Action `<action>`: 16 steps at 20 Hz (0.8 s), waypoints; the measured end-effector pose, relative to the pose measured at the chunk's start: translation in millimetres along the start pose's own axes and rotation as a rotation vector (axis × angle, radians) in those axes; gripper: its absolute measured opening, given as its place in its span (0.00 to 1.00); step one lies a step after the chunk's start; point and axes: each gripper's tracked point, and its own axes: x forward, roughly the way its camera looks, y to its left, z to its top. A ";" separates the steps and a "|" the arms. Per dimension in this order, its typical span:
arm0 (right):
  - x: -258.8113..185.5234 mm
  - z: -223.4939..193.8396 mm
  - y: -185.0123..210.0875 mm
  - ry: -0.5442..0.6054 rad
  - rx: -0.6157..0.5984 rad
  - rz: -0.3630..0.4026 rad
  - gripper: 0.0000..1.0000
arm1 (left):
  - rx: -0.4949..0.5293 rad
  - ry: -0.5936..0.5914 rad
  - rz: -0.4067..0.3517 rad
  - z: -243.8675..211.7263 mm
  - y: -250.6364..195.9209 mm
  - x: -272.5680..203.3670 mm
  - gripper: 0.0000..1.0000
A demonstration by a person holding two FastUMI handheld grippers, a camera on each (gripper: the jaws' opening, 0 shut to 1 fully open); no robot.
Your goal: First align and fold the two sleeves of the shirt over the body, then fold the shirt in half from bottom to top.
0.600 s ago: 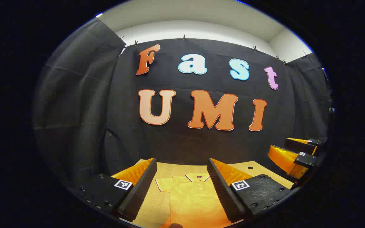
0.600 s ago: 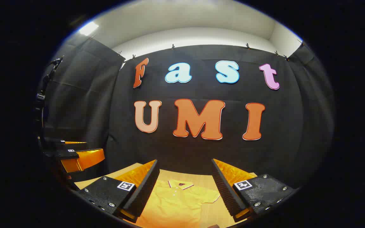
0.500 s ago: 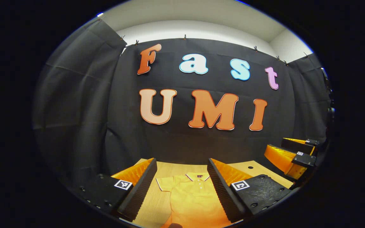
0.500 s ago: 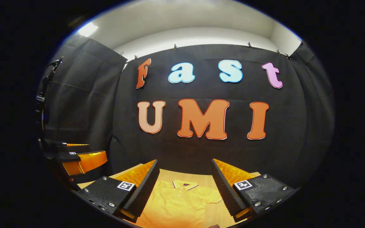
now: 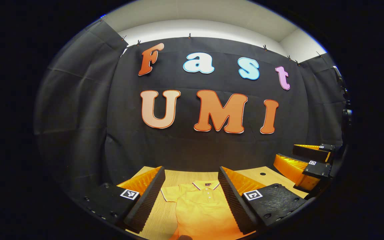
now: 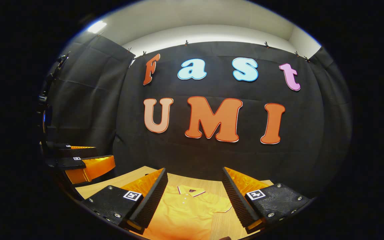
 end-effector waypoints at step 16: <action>106.7 -106.4 -97.1 0.223 0.072 -0.046 0.98 | 0.040 -0.005 0.100 -11.0 -16.5 59.8 0.98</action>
